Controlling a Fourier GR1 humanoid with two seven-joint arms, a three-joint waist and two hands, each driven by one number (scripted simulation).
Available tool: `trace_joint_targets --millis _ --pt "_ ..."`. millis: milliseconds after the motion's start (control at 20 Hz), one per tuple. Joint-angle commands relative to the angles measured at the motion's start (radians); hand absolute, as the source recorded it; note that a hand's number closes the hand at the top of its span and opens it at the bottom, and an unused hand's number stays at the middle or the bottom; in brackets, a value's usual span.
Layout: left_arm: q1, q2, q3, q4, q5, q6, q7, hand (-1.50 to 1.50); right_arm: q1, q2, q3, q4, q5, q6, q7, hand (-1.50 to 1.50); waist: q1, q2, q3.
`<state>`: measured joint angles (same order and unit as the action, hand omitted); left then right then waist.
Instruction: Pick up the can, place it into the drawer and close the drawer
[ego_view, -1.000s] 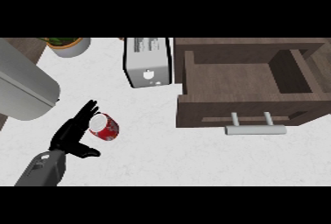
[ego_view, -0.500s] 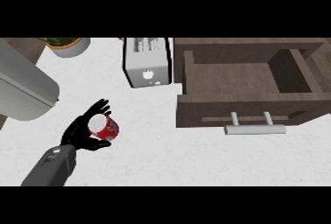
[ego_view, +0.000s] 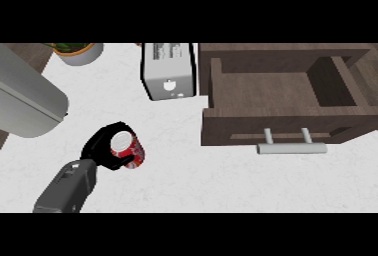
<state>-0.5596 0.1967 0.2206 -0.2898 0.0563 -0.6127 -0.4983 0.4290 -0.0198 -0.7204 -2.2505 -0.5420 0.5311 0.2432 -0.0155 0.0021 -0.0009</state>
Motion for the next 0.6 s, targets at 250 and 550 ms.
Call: trace_joint_targets --millis 250,550 --pt "0.023 -0.039 0.045 -0.168 0.095 0.021 0.019 1.5 0.027 0.0 -0.033 -0.045 -0.05 -0.029 0.03 -1.5 0.02 -0.007 0.001" --pt "0.065 -0.135 0.131 -0.271 0.167 0.334 0.007 1.5 0.007 0.012 -0.025 -0.027 -0.012 -0.031 0.019 -1.5 0.032 -0.01 0.002"
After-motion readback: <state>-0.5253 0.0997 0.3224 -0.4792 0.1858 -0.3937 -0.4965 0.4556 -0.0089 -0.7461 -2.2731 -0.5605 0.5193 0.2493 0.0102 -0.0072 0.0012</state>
